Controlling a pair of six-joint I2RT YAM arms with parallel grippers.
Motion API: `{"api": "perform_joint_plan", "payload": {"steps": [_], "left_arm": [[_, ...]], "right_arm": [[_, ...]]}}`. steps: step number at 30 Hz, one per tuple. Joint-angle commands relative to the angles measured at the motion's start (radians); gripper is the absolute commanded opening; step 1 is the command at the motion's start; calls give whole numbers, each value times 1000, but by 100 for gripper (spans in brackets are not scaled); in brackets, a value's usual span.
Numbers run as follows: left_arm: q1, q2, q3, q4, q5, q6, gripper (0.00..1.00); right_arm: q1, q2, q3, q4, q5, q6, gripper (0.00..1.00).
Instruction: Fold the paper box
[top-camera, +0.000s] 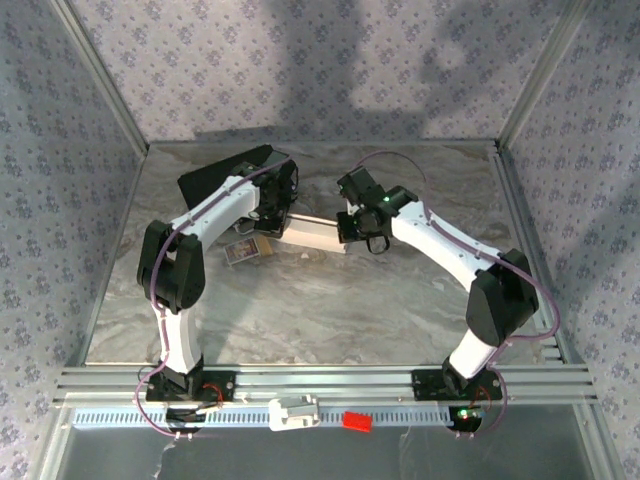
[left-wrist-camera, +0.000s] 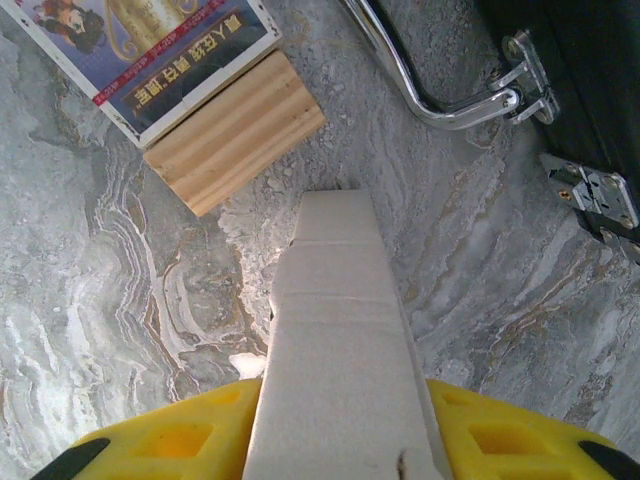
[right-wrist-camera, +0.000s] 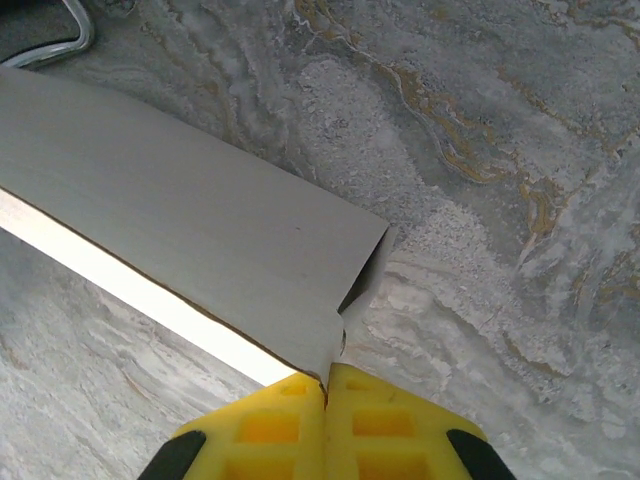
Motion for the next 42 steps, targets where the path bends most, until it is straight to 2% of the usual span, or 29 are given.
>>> {"api": "perform_joint_plan", "payload": {"steps": [1,14,21,29,30,31,32,33,42], "left_arm": [[3,22,18,-31,10,-311,38],[-9,18,-11,17,28,-355,38],[-8,16,-12,49,38,-366,39],[9,17,-41,140,133,-335,43],[14,18,-43,147,139,-328,42],[16,15,-44,157,142,-320,38],[17,15,-47,176,143,-310,30],[17,16,-45,180,152,-309,27],[3,-24,-49,118,169,-305,27]], "right_arm": [[15,-17,-50,2,54,94,0],[11,14,-122,158,108,160,0],[5,48,-135,177,154,125,0],[-21,112,-153,221,179,61,0],[-27,118,-145,226,175,53,0],[-31,125,-136,223,174,47,0],[-35,130,-127,218,177,36,0],[-37,131,-117,215,180,27,0],[-38,65,-139,203,184,5,0]]}}
